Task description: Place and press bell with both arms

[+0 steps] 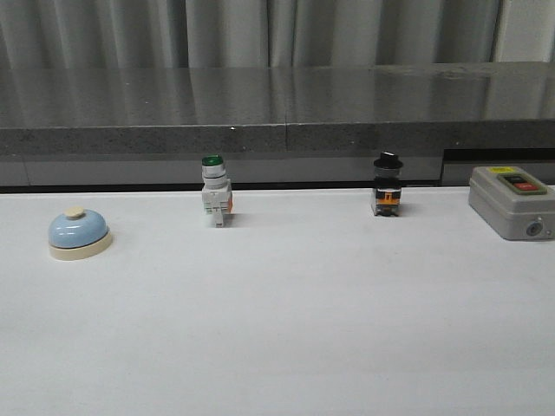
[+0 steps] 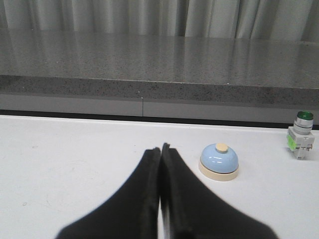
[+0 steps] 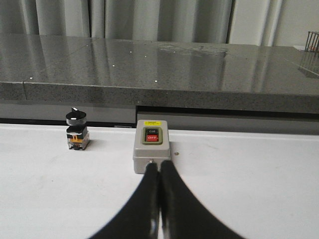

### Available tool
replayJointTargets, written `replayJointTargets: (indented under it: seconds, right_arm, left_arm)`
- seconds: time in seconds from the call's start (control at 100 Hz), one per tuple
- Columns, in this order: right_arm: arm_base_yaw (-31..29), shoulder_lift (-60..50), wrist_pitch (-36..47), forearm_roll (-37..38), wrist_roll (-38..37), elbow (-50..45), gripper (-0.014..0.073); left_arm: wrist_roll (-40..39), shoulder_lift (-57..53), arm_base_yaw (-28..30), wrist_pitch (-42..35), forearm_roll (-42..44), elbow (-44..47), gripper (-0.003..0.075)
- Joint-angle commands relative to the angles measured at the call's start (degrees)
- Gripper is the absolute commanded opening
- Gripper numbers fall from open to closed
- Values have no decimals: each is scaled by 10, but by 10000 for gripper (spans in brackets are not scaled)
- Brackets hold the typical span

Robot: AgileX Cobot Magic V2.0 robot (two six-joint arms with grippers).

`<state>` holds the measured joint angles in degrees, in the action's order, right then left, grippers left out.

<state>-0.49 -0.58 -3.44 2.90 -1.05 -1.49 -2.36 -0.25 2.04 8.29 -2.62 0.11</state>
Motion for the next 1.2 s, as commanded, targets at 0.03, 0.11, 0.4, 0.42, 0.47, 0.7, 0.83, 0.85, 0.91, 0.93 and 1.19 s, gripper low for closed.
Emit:
replayJointTargets:
  seconds: [0.03,0.11,0.4,0.42,0.47,0.7,0.83,0.85,0.91,0.93,1.19]
  right_arm:
    - [-2,-10,43,6,2,8,-69]
    - [-2,-10,43,6,2,8,-69]
    - [-2,-10,43,6,2,8,-69]
    - [-2,-10,43,6,2,8,-69]
    - [-2,-10,43,6,2,8,-69]
    - [-2,-10,43,6,2,8,-69]
    - [-2,-10,43,6,2,8,-69]
    - [-2,-10,43,6,2,8,-69]
    - [-2,-10,43,6,2,8,-69]
    - [-2,-10,43,6,2,8,-69]
    - [-2,-10,43,6,2,8,-69]
  left_arm:
    - [1,-18,-5,-43,-1,24,-20]
    - [1,-18,-5,-43,-1,24,-20]
    - [1,-18,-5,-44,-1,24,-20]
    - [1,-18,-5,-44,-1,24,-20]
    - [1,-18,-5,-44,-1,24,-20]
    - [1,-18,-5,-65,-1,23,-20]
    - [1,-18,-5,-62,-2,10,-20]
    - [1,-18,-5,-60,-2,7,-20]
    - [1,-17,-5,-60,-2,-4,-20]
    - [1,-16,-5,-59,-2,-9,-20]
    - [1,36,-5,-24,-16,-100,-20]
